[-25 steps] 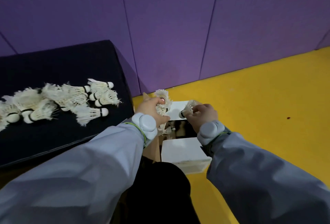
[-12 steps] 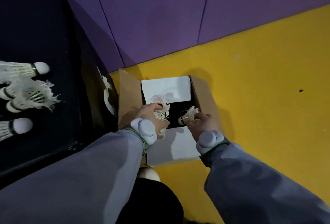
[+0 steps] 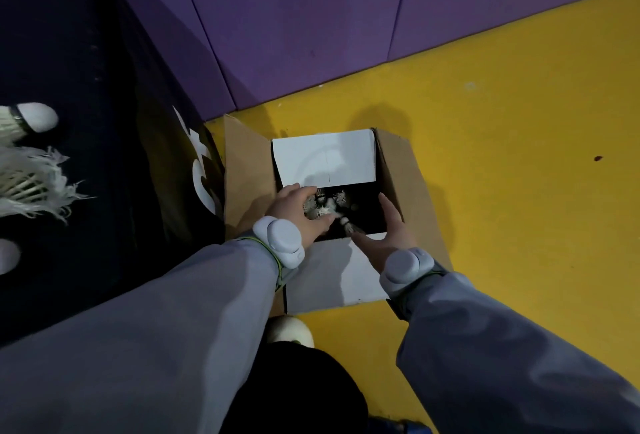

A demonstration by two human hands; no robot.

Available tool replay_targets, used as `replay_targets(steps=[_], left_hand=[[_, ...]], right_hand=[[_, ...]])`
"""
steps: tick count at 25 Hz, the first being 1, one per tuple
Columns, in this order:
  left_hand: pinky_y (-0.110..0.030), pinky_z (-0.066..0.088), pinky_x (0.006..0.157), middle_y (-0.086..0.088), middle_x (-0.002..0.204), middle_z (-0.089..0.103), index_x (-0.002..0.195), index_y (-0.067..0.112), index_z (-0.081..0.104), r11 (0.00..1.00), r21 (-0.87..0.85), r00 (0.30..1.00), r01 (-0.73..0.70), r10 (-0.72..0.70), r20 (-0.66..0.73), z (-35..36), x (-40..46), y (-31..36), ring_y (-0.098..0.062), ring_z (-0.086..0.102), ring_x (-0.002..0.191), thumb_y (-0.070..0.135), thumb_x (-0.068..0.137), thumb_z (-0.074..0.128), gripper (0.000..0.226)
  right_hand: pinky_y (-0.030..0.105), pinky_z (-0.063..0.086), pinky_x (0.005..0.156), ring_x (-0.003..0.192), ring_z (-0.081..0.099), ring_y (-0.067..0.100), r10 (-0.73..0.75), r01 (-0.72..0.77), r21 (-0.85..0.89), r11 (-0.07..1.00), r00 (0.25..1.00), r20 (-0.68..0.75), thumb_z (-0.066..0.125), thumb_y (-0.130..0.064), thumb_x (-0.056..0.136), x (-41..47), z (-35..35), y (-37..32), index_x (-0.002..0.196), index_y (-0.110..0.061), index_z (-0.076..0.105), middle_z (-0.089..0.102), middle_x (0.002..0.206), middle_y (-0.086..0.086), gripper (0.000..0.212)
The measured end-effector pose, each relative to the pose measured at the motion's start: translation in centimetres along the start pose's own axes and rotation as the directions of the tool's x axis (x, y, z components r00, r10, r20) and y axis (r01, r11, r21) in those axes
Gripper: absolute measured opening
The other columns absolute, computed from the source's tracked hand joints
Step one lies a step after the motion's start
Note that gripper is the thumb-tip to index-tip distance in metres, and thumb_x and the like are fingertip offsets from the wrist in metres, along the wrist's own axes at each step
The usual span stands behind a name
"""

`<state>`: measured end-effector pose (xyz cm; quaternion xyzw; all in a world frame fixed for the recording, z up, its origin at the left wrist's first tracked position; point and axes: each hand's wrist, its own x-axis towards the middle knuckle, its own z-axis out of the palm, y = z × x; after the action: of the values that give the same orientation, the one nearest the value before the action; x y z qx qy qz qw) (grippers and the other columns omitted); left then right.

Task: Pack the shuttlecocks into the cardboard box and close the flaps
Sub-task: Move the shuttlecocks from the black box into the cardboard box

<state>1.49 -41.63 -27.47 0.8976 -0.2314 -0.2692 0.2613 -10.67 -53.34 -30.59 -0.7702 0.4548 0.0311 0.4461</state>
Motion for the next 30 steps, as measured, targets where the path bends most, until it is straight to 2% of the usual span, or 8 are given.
replay_targets(steps=[5, 9, 15, 19, 23, 25, 27, 30], left_hand=[[-0.025, 0.029, 0.104, 0.001, 0.151, 0.028, 0.130, 0.023, 0.049, 0.996, -0.080, 0.994, -0.033, 0.025, -0.103, -1.3, -2.2, 1.5, -0.017, 0.036, 0.132, 0.033, 0.082, 0.064, 0.052], [-0.027, 0.029, 0.107, 0.003, 0.152, 0.024, 0.132, 0.026, 0.045, 0.993, -0.092, 0.992, -0.075, 0.065, -0.111, -3.6, -5.1, 2.6, -0.018, 0.031, 0.135, 0.034, 0.083, 0.062, 0.053], [-0.026, 0.030, 0.107, 0.005, 0.151, 0.026, 0.132, 0.027, 0.043, 0.987, -0.074, 0.966, -0.141, 0.121, -0.230, -8.9, -12.3, 1.7, -0.017, 0.031, 0.135, 0.031, 0.084, 0.060, 0.052], [-0.026, 0.031, 0.105, 0.003, 0.150, 0.027, 0.133, 0.026, 0.043, 0.978, -0.072, 0.945, -0.197, 0.170, -0.278, -12.0, -16.2, 0.7, -0.018, 0.032, 0.134, 0.028, 0.084, 0.059, 0.051], [-0.027, 0.034, 0.104, 0.002, 0.147, 0.031, 0.132, 0.025, 0.045, 0.969, -0.070, 0.904, -0.237, 0.193, -0.381, -15.7, -20.7, -1.9, -0.020, 0.037, 0.130, 0.025, 0.082, 0.059, 0.052], [-0.025, 0.035, 0.100, 0.001, 0.144, 0.036, 0.130, 0.023, 0.047, 0.968, -0.071, 0.886, -0.243, 0.192, -0.422, -16.8, -21.8, -3.0, -0.020, 0.042, 0.126, 0.023, 0.082, 0.058, 0.049], [-0.024, 0.038, 0.094, 0.000, 0.139, 0.041, 0.126, 0.023, 0.050, 0.968, -0.078, 0.856, -0.239, 0.172, -0.488, -18.7, -23.6, -5.7, -0.021, 0.048, 0.118, 0.021, 0.081, 0.058, 0.046], [-0.022, 0.034, 0.095, 0.000, 0.136, 0.045, 0.123, 0.023, 0.053, 0.968, -0.069, 0.804, -0.243, 0.161, -0.572, -20.7, -24.4, -8.7, -0.022, 0.044, 0.121, 0.022, 0.079, 0.062, 0.046]], right_hand=[[0.035, 0.042, 0.102, 0.137, 0.039, 0.023, -0.076, 0.076, -0.013, 0.997, 0.997, -0.010, 0.068, -0.028, 0.079, -2.4, -1.7, -2.0, 0.148, -0.033, 0.020, 0.040, 0.150, -0.003, 0.084], [0.025, 0.041, 0.089, 0.133, 0.043, 0.021, -0.141, 0.140, -0.027, 0.990, 0.990, -0.018, 0.068, -0.028, 0.079, -5.3, -3.1, -4.7, 0.149, -0.032, 0.020, 0.042, 0.149, -0.004, 0.084], [0.030, 0.048, 0.080, 0.092, 0.055, 0.016, -0.358, 0.356, -0.047, 0.933, 0.932, -0.057, 0.068, -0.023, 0.080, -12.8, -3.7, -10.4, 0.147, -0.022, 0.027, 0.049, 0.118, -0.010, 0.079], [0.030, 0.047, 0.083, 0.120, 0.055, 0.027, -0.369, 0.365, -0.065, 0.929, 0.927, -0.069, 0.069, -0.027, 0.081, -16.6, -2.9, -13.2, 0.150, -0.028, 0.020, 0.043, 0.147, -0.001, 0.084], [0.004, 0.039, 0.046, 0.107, 0.061, 0.018, -0.403, 0.393, -0.143, 0.908, 0.914, -0.049, 0.068, -0.038, 0.080, -21.0, -0.7, -16.5, 0.149, -0.037, 0.015, 0.046, 0.146, -0.004, 0.086], [0.008, 0.046, 0.069, 0.120, 0.055, 0.022, -0.408, 0.402, -0.096, 0.910, 0.912, -0.044, 0.068, -0.036, 0.080, -21.9, 0.2, -17.5, 0.148, -0.038, 0.014, 0.042, 0.149, -0.003, 0.087], [0.032, 0.046, 0.091, 0.128, 0.048, 0.026, -0.423, 0.422, -0.043, 0.905, 0.906, -0.014, 0.070, -0.032, 0.080, -23.9, 2.4, -19.1, 0.148, -0.036, 0.015, 0.039, 0.150, 0.000, 0.088], [0.034, 0.040, 0.102, 0.136, 0.041, 0.024, -0.477, 0.478, -0.023, 0.878, 0.878, 0.032, 0.071, -0.028, 0.079, -24.9, 4.6, -21.1, 0.149, -0.031, 0.018, 0.036, 0.152, 0.001, 0.088]])
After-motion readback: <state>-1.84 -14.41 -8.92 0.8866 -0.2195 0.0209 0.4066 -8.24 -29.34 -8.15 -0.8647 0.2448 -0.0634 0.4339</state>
